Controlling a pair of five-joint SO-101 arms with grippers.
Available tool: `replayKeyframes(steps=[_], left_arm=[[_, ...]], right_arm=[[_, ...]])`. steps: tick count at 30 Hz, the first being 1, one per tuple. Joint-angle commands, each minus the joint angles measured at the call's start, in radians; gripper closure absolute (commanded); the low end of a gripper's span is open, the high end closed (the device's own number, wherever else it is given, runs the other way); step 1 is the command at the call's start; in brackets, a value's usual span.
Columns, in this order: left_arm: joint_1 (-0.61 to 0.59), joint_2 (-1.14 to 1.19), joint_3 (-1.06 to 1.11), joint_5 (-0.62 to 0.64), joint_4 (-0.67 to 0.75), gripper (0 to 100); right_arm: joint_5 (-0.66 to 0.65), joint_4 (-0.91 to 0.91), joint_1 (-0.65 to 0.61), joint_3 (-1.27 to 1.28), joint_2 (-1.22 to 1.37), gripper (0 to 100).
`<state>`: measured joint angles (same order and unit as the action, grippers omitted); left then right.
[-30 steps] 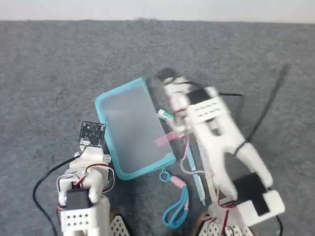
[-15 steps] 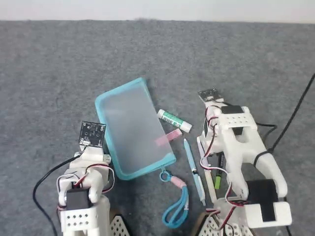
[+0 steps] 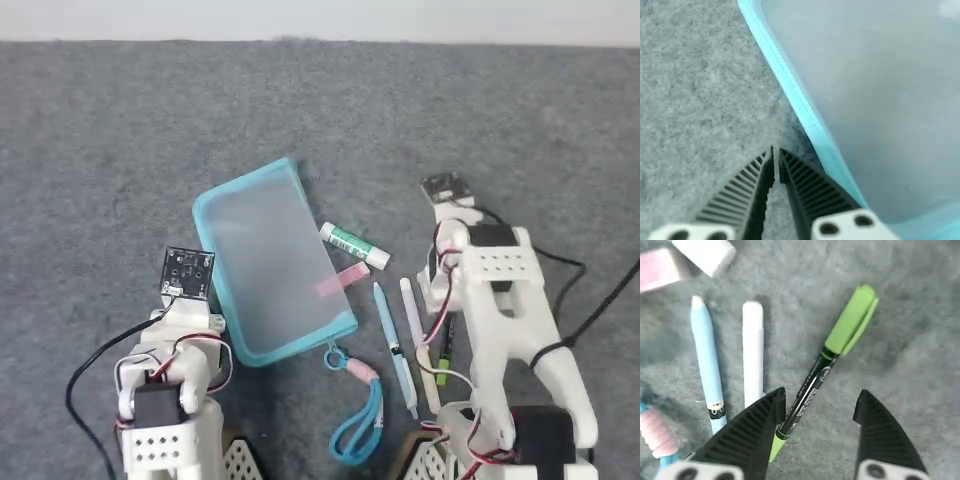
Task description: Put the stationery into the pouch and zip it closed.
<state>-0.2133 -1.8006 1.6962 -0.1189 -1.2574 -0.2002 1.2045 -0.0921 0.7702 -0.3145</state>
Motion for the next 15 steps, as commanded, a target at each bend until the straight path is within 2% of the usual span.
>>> replayKeyframes(steps=[1,10,15], left_arm=[[-0.005,-0.021,-0.01,-0.011,-0.005,99],[-0.005,-0.021,-0.01,-0.011,-0.005,99],[-0.005,-0.021,-0.01,-0.011,-0.005,99]], right_arm=[[0.002,-0.056,0.001,0.021,-0.001,77.2],[0.009,-0.12,0.01,0.014,0.234,77.4],[0.009,-0.117,0.038,0.008,0.248,91.7]])
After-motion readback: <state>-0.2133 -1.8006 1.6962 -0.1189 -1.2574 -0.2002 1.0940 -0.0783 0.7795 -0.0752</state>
